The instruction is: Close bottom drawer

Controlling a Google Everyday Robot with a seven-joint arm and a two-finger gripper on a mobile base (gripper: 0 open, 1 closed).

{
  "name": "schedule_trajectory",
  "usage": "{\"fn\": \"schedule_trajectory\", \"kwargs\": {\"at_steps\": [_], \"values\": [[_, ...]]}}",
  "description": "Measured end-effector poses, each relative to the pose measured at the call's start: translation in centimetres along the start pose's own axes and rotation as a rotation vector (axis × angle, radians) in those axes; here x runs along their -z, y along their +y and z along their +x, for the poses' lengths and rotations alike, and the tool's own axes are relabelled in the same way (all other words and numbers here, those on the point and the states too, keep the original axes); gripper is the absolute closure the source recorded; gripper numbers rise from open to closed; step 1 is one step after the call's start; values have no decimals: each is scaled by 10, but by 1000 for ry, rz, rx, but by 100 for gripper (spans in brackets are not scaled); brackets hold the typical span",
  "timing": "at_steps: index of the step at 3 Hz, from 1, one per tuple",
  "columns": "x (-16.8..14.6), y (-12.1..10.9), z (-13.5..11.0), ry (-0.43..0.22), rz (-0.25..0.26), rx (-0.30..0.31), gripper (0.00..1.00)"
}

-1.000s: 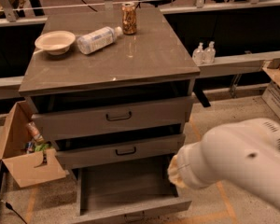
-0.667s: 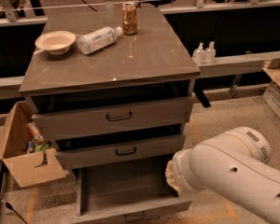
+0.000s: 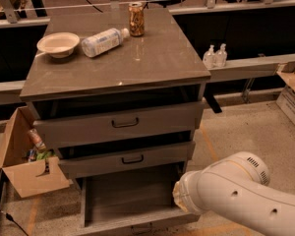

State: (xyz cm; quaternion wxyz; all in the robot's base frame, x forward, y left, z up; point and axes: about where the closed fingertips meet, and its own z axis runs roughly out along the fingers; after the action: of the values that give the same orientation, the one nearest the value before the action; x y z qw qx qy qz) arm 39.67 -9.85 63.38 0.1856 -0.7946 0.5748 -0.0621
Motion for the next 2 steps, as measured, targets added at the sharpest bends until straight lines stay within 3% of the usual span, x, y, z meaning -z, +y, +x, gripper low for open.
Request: {"fn": "schedule_trajectory", "kwargs": {"at_steps": [2], "values": [[-104,12,19,-130,98,31,100]]}}
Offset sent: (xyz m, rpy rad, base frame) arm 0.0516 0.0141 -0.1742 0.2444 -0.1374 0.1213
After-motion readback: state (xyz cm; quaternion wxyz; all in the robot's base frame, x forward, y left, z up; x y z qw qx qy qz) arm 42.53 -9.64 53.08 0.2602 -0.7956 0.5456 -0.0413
